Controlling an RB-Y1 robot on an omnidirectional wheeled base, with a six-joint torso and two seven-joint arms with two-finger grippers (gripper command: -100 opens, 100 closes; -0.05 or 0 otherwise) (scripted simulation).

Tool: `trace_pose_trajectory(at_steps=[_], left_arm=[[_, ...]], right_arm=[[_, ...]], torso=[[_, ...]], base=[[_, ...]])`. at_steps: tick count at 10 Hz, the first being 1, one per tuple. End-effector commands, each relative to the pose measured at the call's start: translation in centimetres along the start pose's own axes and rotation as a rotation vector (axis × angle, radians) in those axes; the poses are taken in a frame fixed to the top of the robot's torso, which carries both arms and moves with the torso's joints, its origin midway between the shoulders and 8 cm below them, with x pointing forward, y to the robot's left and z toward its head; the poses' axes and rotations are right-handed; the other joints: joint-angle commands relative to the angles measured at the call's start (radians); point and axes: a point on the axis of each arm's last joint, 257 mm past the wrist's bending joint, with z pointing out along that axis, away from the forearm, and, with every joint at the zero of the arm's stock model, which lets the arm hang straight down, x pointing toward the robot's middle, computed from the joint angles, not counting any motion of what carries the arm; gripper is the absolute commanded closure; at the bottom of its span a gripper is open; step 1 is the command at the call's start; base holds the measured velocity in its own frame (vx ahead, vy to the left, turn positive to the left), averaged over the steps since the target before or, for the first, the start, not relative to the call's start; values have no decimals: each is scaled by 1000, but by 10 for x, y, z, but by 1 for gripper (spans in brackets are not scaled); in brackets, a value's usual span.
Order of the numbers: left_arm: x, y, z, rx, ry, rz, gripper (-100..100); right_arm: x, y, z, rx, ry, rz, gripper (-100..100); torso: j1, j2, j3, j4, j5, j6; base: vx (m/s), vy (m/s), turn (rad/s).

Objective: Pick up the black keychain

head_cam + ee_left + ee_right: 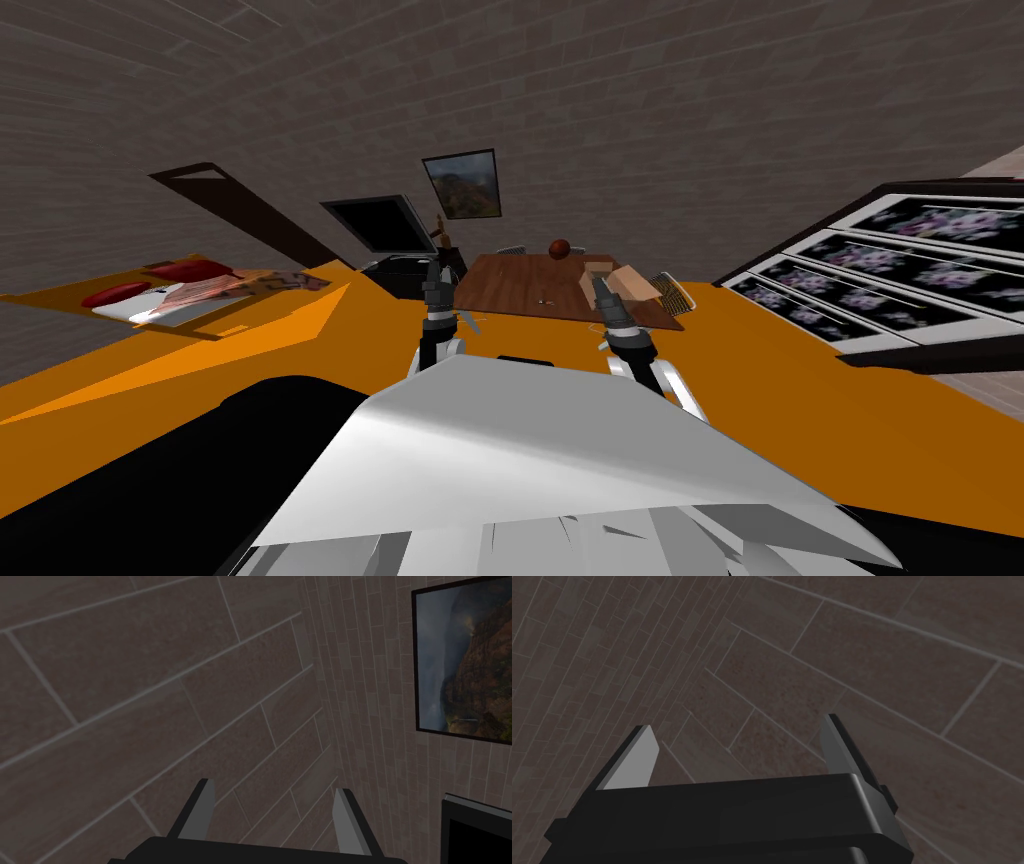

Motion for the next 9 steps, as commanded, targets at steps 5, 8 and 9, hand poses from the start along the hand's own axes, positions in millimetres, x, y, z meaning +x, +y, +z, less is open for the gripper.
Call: trace_pose_trajectory(at_steps=[5, 8, 9], left_arm=[[0, 0, 0, 0, 0, 0, 0], [0, 0, 0, 0, 0, 0, 0], [0, 0, 0, 0, 0, 0, 0]], right_arm=[[34, -13, -8, -23, 148, -105, -100], [58, -27, -19, -37, 263, -172, -100], [61, -27, -20, -38, 274, -187, -100]], torso=[[0, 0, 0, 0, 0, 0], [0, 0, 0, 0, 0, 0], [0, 0, 0, 0, 0, 0]], base=[[13, -6, 103], [16, -7, 154], [13, -8, 82]])
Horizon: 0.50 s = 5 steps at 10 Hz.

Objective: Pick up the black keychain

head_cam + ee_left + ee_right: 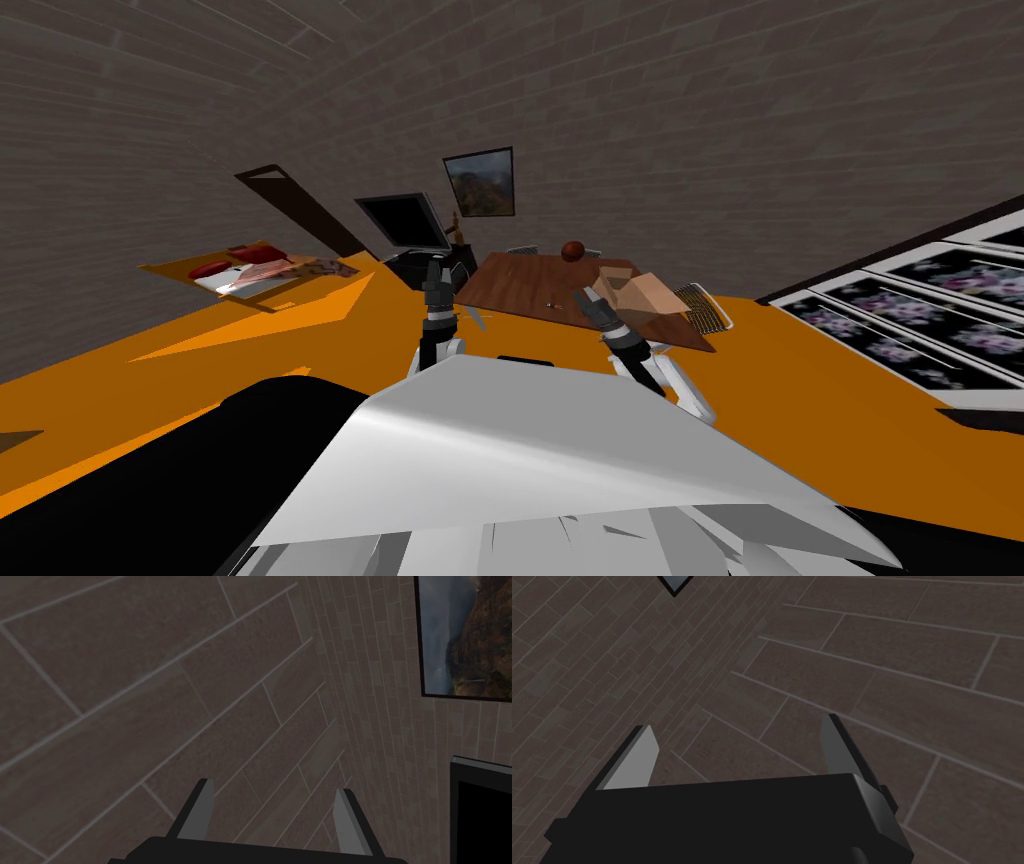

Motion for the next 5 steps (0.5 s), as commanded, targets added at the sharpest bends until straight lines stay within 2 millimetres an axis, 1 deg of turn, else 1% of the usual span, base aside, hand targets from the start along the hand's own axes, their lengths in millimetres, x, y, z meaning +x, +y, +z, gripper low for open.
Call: trace_pose_trajectory(at_steps=[1, 2, 3, 4, 5], left_arm=[[0, 0, 0, 0, 0, 0, 0], [0, 0, 0, 0, 0, 0, 0], [0, 0, 0, 0, 0, 0, 0], [0, 0, 0, 0, 0, 0, 0], [0, 0, 0, 0, 0, 0, 0]], right_arm=[[16, -6, -5, -7, 66, -34, -100], [20, -6, -5, -8, 80, -52, -100], [33, -13, -11, -11, 134, -73, -100], [36, -14, -11, -12, 149, -92, -100], [49, -22, -18, -14, 204, -110, -100]], torso=[[0, 0, 0, 0, 0, 0], [0, 0, 0, 0, 0, -1], [0, 0, 0, 0, 0, 0], [0, 0, 0, 0, 0, -1], [0, 0, 0, 0, 0, 0]], base=[[19, -5, 184], [18, -7, 107], [16, 2, 231], [14, -3, 76], [20, 1, 157]])
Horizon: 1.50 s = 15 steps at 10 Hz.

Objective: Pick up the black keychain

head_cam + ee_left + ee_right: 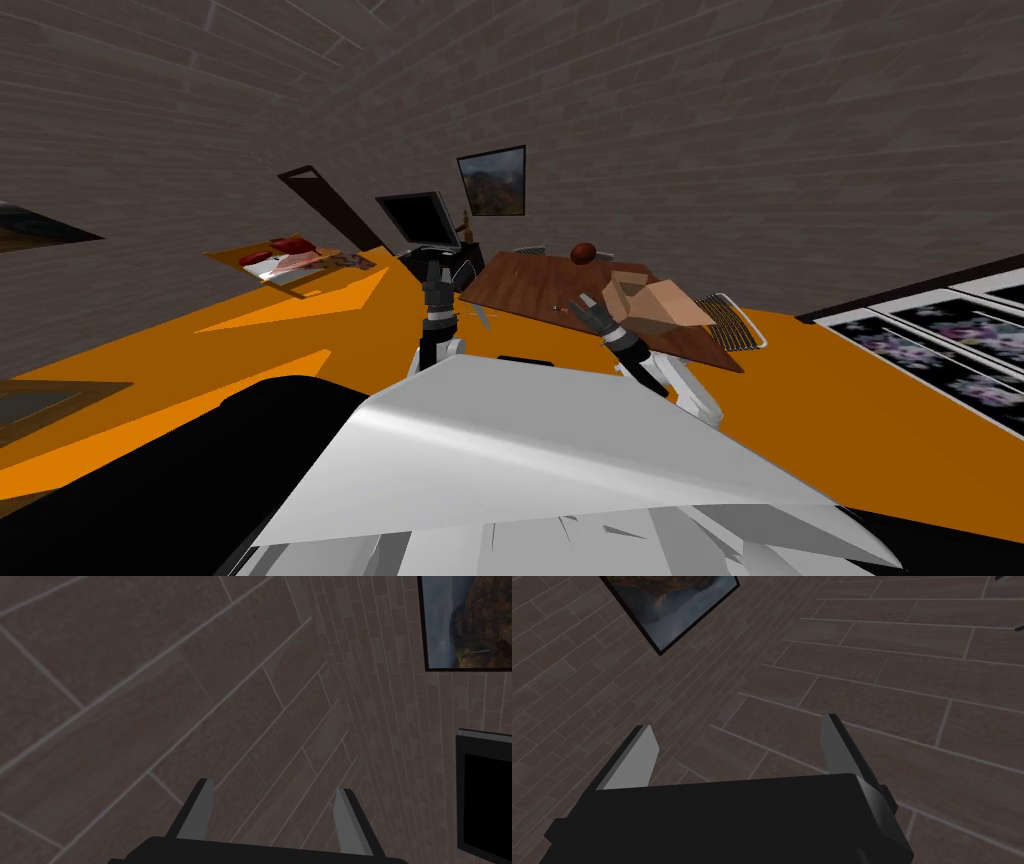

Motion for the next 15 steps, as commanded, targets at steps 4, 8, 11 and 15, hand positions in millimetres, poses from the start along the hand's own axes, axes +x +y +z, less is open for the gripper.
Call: trace_pose_trajectory(at_steps=[4, 8, 11, 15], left_arm=[[0, 0, 0, 0, 0, 0, 0], [0, 0, 0, 0, 0, 0, 0], [0, 0, 0, 0, 0, 0, 0], [0, 0, 0, 0, 0, 0, 0]], right_arm=[[45, -21, -17, -2, 177, -82, -100], [84, -45, -42, 10, 337, -151, -100], [106, -59, -59, 19, 430, -193, -100], [138, -87, -96, 48, 583, -231, -100]], torso=[[0, 0, 0, 0, 0, 1], [1, 0, 0, 0, 0, 1], [1, 0, 0, 0, 0, 0], [1, 0, 0, 0, 0, 1]], base=[[19, 1, 152], [22, 8, 163], [22, 10, 150], [22, 12, 145]])
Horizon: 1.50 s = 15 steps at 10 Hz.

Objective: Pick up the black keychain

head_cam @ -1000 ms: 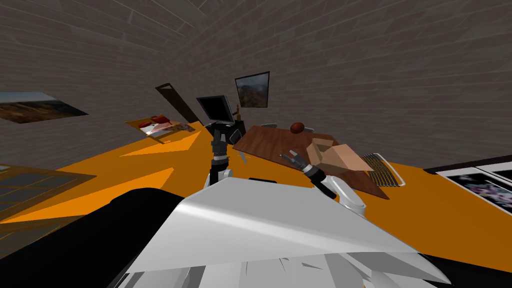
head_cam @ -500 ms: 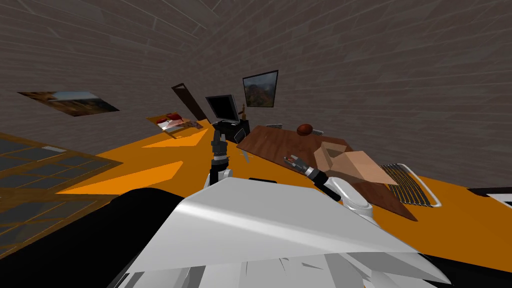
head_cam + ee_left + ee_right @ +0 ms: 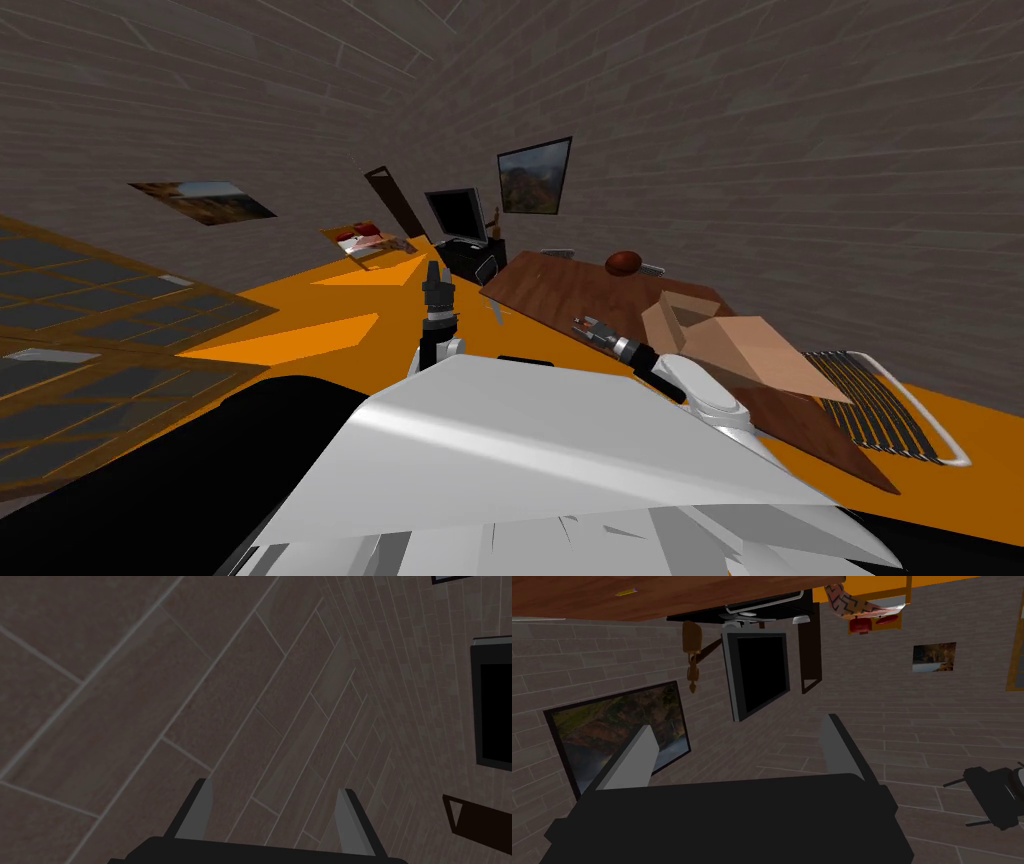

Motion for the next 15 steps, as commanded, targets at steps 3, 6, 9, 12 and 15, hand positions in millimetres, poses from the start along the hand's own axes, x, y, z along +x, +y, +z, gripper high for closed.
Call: trace_pose_trajectory(at_steps=[3, 6, 9, 12, 15], left_arm=[[0, 0, 0, 0, 0, 0, 0], [0, 0, 0, 0, 0, 0, 0], [0, 0, 0, 0, 0, 0, 0], [0, 0, 0, 0, 0, 0, 0], [0, 0, 0, 0, 0, 0, 0]], right_arm=[[46, -11, -13, 17, 129, -32, -100], [96, -31, -39, 43, 278, -42, -100], [126, -42, -56, 56, 374, -66, -100], [171, -59, -93, 80, 524, -77, -100], [195, -67, -116, 93, 608, -84, -100]], torso=[[1, -1, 0, 0, 0, 0], [1, 0, 0, 0, 0, 1], [1, -1, -1, 0, 0, 0], [1, -1, -1, 0, 0, 1], [1, -1, 0, 0, 0, 1]], base=[[27, 16, 164], [33, 26, 196], [35, 21, 145], [41, 25, 187], [34, 19, 148]])
